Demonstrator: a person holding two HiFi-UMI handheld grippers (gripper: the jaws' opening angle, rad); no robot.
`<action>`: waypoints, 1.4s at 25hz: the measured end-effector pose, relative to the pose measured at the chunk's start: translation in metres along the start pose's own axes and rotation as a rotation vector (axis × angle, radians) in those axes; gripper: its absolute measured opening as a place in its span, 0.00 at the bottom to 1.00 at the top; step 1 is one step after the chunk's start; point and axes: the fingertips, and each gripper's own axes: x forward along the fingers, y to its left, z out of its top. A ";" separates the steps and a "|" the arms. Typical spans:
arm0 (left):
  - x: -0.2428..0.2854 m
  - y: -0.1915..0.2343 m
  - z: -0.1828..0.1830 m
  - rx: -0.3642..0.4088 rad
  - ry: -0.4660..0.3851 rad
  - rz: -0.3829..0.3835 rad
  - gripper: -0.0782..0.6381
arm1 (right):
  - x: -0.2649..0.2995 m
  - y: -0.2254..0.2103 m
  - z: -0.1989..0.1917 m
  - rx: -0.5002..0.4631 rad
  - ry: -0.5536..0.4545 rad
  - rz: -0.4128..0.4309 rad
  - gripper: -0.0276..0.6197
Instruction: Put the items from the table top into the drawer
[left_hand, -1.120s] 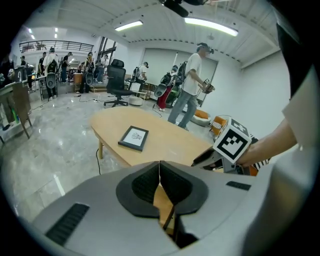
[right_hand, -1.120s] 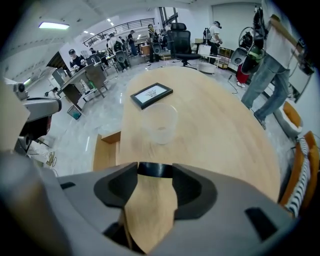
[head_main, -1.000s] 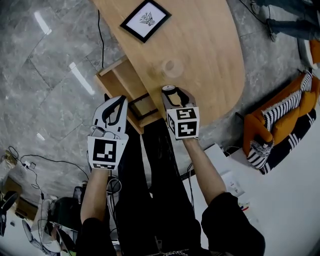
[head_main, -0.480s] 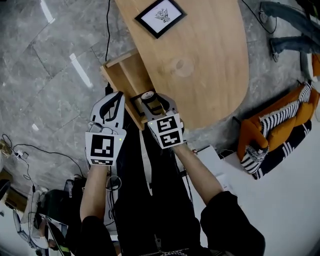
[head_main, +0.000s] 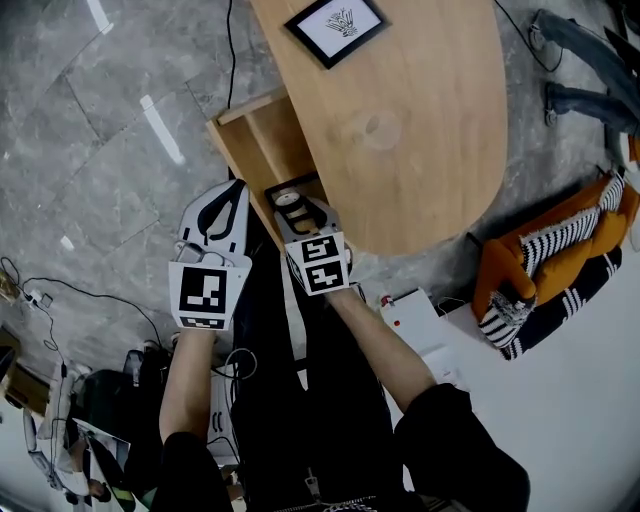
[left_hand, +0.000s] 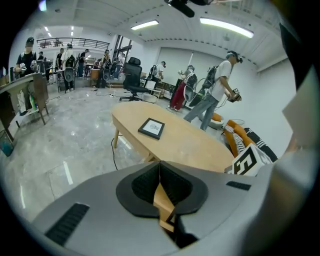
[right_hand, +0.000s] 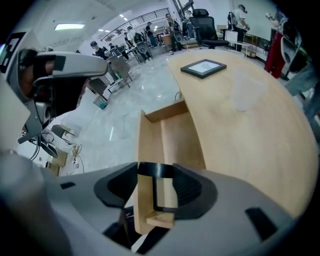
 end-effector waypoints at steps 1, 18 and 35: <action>0.001 -0.001 -0.002 -0.001 0.003 -0.002 0.13 | 0.004 0.000 -0.006 0.016 0.014 0.001 0.38; 0.005 0.001 -0.022 -0.008 0.039 -0.010 0.13 | 0.052 -0.014 -0.092 0.216 0.308 -0.058 0.38; 0.000 0.004 -0.027 -0.020 0.037 0.001 0.13 | 0.070 -0.022 -0.079 0.175 0.310 -0.084 0.39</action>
